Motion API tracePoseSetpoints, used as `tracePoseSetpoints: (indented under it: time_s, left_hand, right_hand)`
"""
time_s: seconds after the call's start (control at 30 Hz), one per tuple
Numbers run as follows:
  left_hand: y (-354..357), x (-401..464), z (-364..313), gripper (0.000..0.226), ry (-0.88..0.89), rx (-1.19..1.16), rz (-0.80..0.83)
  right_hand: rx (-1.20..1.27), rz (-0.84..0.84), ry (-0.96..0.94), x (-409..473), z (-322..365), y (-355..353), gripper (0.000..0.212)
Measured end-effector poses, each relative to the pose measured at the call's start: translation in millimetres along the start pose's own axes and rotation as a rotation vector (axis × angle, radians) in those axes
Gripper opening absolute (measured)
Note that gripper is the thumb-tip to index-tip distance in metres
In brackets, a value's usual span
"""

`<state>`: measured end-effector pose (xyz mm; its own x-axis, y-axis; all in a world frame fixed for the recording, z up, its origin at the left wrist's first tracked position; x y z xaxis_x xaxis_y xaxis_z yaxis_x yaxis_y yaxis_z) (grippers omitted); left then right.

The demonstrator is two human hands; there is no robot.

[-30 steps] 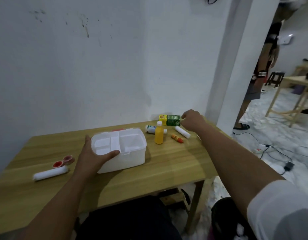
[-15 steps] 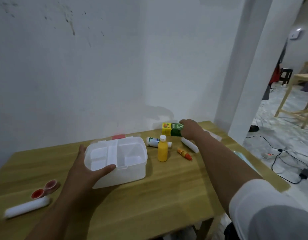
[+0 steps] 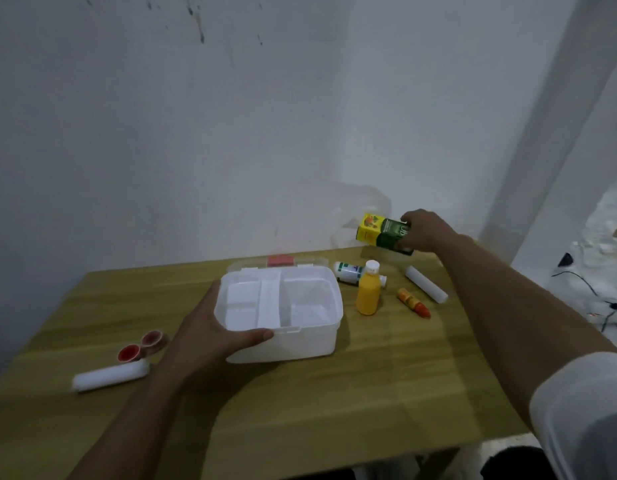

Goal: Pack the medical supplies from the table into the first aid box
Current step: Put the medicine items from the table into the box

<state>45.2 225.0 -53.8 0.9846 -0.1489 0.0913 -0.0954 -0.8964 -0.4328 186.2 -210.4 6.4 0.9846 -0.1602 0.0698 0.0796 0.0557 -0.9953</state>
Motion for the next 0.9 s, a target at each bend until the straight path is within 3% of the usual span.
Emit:
tracePoseSetpoints:
  time_s: [0.13,0.3,0.37,0.47,0.53,0.67,0.9]
  left_hand:
    - [3.4,-26.8,-7.3,0.117,0.000,0.004,-0.049]
    - [6.6,-52.7,-17.7,0.105,0.028,-0.015,-0.094]
    - [4.7,-57.4,-19.6,0.102,0.034,-0.029,-0.083]
    - [1.4,-61.4,-20.1,0.100,0.031,-0.054,-0.071]
    - [0.1,-61.8,-20.2,0.103,0.030,-0.049,-0.069]
    - [-0.1,-61.1,-17.4,0.113,0.012,-0.029,-0.058]
    - [2.8,-55.8,-10.2,0.104,0.038,-0.032,-0.114]
  right_hand:
    - [0.126,-0.045,-0.066,-38.6,32.4,-68.6,0.054]
    - [0.207,0.134,-0.280,-109.6,112.0,-110.2,0.066]
    - [0.074,0.189,-0.339,-136.9,141.4,-106.8,0.062]
    - [-0.319,0.148,-0.405,-167.0,174.1,-92.0,0.057]
    - [-0.440,0.111,-0.417,-178.4,187.6,-78.5,0.056]
    - [-0.342,0.053,-0.423,-184.8,202.8,-45.9,0.049]
    - [-0.098,0.042,-0.483,-177.2,218.0,12.3,0.036]
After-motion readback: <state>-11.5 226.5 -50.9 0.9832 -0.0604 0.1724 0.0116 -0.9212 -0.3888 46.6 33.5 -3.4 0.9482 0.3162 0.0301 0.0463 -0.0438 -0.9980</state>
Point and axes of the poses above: each hand's wrist, its own x-axis towards the middle knuckle, its own y-axis out of the palm, z = x × y, the point moved 3 cm from there along x, towards the middle knuckle, and after that the axes turned 8 degrees about -x, right-handed, at the moved point
